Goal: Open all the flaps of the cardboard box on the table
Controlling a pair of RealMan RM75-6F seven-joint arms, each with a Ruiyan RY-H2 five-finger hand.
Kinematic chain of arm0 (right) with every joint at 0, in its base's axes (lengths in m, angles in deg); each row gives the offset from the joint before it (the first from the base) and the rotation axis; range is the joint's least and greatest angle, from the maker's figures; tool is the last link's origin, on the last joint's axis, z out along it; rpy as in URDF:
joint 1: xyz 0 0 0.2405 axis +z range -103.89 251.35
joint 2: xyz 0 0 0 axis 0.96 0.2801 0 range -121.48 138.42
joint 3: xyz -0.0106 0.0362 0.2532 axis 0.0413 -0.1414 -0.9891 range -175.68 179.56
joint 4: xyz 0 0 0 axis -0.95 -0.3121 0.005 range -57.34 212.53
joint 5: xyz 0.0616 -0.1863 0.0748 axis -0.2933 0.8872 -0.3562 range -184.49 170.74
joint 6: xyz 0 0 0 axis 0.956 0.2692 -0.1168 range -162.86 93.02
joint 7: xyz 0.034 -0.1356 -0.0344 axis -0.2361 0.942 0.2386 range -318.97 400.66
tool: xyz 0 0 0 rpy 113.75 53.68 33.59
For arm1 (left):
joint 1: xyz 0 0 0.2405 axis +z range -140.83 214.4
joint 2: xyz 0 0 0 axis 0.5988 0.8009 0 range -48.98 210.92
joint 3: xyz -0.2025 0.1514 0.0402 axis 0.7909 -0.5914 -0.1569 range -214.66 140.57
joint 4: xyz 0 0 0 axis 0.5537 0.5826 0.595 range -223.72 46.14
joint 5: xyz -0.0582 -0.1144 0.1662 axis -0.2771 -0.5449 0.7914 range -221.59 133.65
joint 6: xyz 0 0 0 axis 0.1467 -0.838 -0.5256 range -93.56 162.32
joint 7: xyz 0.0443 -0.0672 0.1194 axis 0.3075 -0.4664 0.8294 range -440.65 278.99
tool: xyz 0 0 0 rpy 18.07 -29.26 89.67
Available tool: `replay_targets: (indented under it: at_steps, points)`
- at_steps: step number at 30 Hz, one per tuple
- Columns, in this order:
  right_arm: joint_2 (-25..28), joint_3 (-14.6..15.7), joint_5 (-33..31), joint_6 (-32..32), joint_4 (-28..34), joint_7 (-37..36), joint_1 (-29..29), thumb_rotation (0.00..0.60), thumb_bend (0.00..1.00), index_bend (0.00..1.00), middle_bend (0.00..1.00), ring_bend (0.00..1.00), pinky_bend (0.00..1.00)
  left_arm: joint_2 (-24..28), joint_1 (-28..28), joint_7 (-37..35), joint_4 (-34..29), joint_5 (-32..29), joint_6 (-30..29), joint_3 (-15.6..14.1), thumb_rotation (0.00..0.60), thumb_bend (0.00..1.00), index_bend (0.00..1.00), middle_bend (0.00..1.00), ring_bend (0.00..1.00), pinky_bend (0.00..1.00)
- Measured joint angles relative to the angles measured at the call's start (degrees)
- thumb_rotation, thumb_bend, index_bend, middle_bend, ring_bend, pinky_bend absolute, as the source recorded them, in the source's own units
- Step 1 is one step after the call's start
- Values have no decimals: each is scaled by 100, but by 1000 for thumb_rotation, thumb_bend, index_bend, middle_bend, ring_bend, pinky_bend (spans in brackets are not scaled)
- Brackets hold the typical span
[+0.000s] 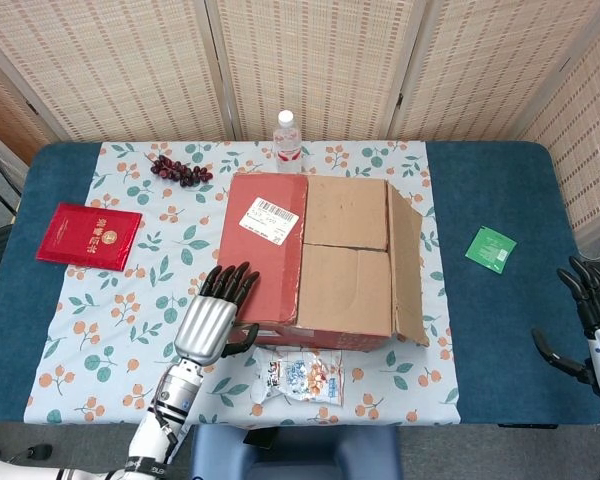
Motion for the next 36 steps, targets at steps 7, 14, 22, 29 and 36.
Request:
replay_targets:
  at_steps: [7, 14, 22, 29, 36]
  points:
    - [6, -9, 15, -1, -2, -29, -12, 600, 422, 0, 0, 0, 0, -70, -133, 71, 14, -56, -93, 16, 398, 459, 0, 1, 11, 0]
    - [4, -3, 59, 11, 3, -14, -26, 600, 421, 0, 0, 0, 0, -123, -251, 110, 34, -79, -140, 13, 399, 459, 0, 1, 11, 0]
    - [14, -5, 78, 23, 5, -37, -42, 600, 422, 0, 0, 0, 0, -185, -355, 108, 174, -3, -211, 21, 400, 459, 0, 1, 11, 0]
    - [18, -8, 85, 17, 7, -45, -45, 600, 422, 0, 0, 0, 0, -231, -367, 86, 331, 393, -427, -29, 396, 459, 0, 1, 11, 0]
    - [18, 1, 121, 49, 18, -37, -65, 600, 422, 0, 0, 0, 0, -260, -304, 183, 398, 888, -794, -93, 399, 460, 0, 0, 7, 0]
